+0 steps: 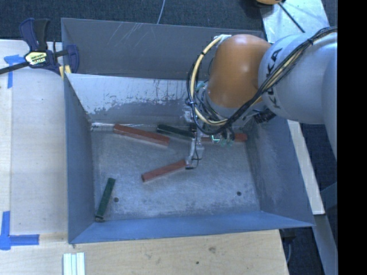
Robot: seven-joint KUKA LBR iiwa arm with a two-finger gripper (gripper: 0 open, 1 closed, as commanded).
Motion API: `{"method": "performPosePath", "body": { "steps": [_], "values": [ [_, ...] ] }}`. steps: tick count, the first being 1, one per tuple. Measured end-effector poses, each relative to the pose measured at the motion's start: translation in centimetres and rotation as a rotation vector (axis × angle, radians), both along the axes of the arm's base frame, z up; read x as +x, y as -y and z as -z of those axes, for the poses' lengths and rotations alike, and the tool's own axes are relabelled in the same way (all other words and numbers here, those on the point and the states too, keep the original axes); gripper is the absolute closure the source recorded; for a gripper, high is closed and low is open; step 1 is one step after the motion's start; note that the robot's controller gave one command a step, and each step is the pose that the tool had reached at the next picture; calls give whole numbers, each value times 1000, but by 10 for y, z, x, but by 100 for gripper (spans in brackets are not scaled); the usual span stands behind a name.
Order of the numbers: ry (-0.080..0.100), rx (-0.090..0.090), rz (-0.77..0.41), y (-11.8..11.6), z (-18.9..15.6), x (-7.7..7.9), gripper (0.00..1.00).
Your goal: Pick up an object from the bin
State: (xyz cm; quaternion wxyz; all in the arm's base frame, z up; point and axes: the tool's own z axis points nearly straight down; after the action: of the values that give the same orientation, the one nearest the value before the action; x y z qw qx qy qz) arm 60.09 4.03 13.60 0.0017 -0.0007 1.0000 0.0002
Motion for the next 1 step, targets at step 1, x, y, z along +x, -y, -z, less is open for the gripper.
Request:
{"method": "performPosePath", "body": {
  "steps": [1],
  "values": [
    [0,0,1,0,0,0,0]
  ]
}}
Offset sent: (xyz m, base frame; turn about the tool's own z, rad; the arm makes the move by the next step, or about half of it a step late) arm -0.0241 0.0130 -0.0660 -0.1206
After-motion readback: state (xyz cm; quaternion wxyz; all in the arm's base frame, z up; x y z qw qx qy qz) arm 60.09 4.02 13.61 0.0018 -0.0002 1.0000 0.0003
